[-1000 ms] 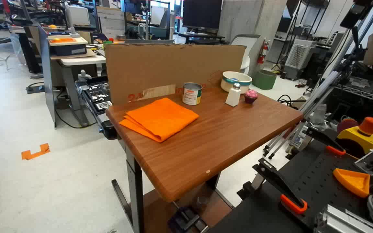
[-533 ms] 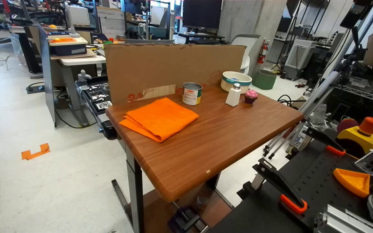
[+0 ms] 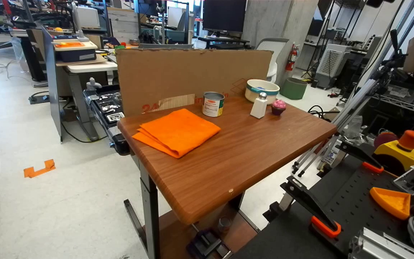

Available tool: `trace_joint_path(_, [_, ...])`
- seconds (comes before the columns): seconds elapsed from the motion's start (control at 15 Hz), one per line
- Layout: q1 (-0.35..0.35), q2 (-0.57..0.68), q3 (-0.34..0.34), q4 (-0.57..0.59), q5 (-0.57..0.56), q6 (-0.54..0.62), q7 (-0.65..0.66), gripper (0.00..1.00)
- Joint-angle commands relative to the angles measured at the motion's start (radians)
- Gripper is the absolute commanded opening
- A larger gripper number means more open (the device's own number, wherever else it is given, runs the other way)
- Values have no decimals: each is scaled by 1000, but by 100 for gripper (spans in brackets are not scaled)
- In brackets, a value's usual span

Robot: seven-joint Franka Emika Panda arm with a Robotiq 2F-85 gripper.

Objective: Pick the blue cube in the bowl and put it on the table

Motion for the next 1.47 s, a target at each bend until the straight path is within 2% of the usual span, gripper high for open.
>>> trace_joint_path(0.0, [22, 208, -56, 217, 62, 10, -59, 100])
trace_joint_path(0.4, [16, 514, -106, 522, 180, -4, -170, 100])
trace_joint_path(0.8, [-37, 785, -98, 779, 307, -37, -230, 100])
trace_joint_path(1.13, [-82, 970, -86, 937, 300, -57, -201, 100])
trace_joint_path(1.4, [-94, 1081, -78, 1014, 275, -94, -180, 100])
